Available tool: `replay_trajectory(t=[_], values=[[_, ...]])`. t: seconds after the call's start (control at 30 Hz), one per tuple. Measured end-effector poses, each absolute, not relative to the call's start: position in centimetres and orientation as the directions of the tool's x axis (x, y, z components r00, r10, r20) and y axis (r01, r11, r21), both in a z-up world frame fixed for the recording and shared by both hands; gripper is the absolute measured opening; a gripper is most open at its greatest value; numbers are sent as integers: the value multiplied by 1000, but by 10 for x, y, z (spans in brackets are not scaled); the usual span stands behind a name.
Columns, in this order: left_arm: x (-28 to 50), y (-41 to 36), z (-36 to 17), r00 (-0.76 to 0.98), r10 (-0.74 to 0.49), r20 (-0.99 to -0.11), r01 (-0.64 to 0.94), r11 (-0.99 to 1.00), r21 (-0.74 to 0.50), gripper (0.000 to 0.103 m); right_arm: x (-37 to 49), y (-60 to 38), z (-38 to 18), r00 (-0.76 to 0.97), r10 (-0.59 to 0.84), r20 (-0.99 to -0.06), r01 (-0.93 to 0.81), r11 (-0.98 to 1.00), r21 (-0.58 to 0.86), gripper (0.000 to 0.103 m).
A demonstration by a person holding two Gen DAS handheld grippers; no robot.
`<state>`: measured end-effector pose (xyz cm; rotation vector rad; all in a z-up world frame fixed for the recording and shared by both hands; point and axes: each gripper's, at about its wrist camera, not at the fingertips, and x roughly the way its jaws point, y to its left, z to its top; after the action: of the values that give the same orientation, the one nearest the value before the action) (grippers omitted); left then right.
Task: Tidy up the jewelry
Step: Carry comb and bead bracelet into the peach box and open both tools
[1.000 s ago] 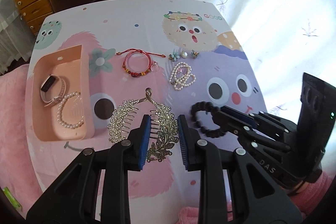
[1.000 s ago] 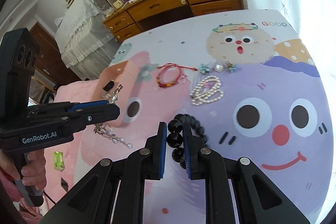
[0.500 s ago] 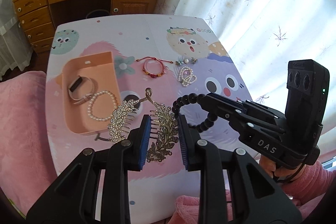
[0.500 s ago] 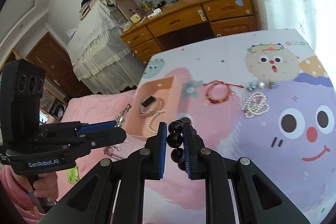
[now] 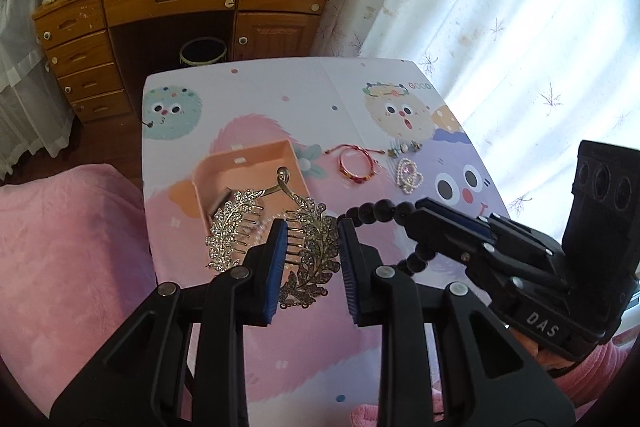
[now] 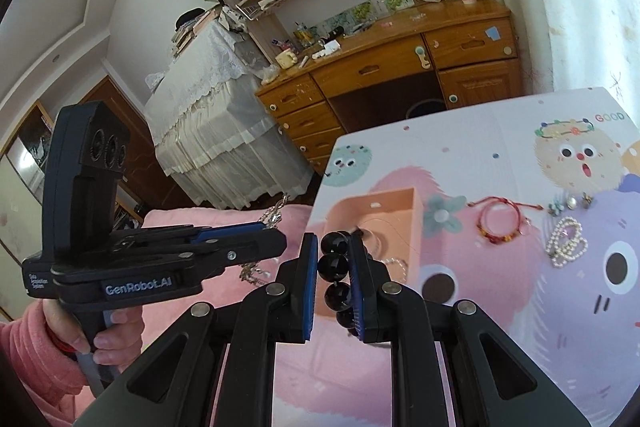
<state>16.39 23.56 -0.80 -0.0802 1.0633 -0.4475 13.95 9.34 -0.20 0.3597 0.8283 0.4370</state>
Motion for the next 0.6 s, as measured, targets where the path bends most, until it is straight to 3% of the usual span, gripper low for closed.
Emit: replay_trajectory(t=[0.37, 0.4, 0.43, 0.5, 0.6], values=[[212, 251, -16, 408, -430, -805, 338, 891, -304, 23, 156, 158, 0, 612, 448, -651, -247, 891, 381, 15], [213, 250, -18, 408, -426, -808, 340, 892, -299, 25, 157, 160, -1, 609, 438, -661, -237, 896, 375, 18], [215, 248, -20, 409, -415, -813, 337, 896, -288, 27, 158, 162, -3, 606, 426, -672, -224, 902, 369, 33], [218, 247, -23, 404, -389, -828, 318, 908, -272, 55, 157, 162, -6, 617, 407, -673, -199, 909, 367, 54], [218, 250, -24, 398, -407, -822, 302, 905, -301, 59, 155, 153, -7, 637, 403, -657, -192, 909, 371, 55]])
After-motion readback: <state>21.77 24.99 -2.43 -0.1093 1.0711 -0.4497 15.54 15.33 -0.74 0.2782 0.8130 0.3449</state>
